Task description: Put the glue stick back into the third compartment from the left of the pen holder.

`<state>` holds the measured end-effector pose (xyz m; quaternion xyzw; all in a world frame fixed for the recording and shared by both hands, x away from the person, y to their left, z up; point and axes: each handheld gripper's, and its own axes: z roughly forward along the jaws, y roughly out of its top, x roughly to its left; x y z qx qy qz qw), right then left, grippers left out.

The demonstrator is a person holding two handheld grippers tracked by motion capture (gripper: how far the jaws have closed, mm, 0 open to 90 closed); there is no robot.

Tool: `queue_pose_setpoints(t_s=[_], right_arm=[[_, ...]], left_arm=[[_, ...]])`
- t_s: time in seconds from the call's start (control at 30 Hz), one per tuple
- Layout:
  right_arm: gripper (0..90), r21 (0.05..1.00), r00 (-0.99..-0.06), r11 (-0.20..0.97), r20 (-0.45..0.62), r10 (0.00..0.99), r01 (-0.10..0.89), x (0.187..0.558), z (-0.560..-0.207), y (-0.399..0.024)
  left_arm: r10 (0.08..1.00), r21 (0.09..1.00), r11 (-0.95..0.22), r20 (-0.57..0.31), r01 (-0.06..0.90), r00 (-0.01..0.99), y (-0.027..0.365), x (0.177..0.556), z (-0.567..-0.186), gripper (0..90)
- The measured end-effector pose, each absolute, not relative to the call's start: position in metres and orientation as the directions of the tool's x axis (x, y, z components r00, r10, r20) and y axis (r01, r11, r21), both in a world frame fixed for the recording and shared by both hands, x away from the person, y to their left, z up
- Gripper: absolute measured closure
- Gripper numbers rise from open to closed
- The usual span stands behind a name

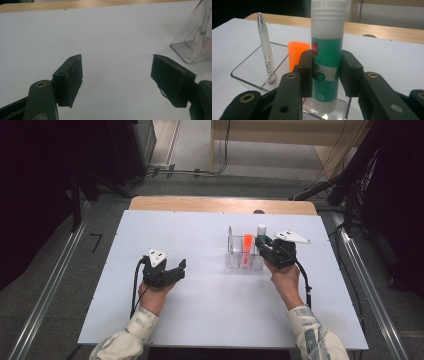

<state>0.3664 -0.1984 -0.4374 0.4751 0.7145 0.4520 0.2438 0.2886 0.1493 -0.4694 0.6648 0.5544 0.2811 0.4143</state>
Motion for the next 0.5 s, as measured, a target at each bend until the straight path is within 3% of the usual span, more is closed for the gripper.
queue_pose_setpoints(t_s=[0.5], right_arm=[[63.5,0.86,-0.426,0.158,0.074,0.902,0.485,0.3646,-0.449,-0.2012]], left_arm=[[0.97,0.862,-0.046,-0.082,0.505,0.227,0.1489,0.2884,-0.4704,25.6]])
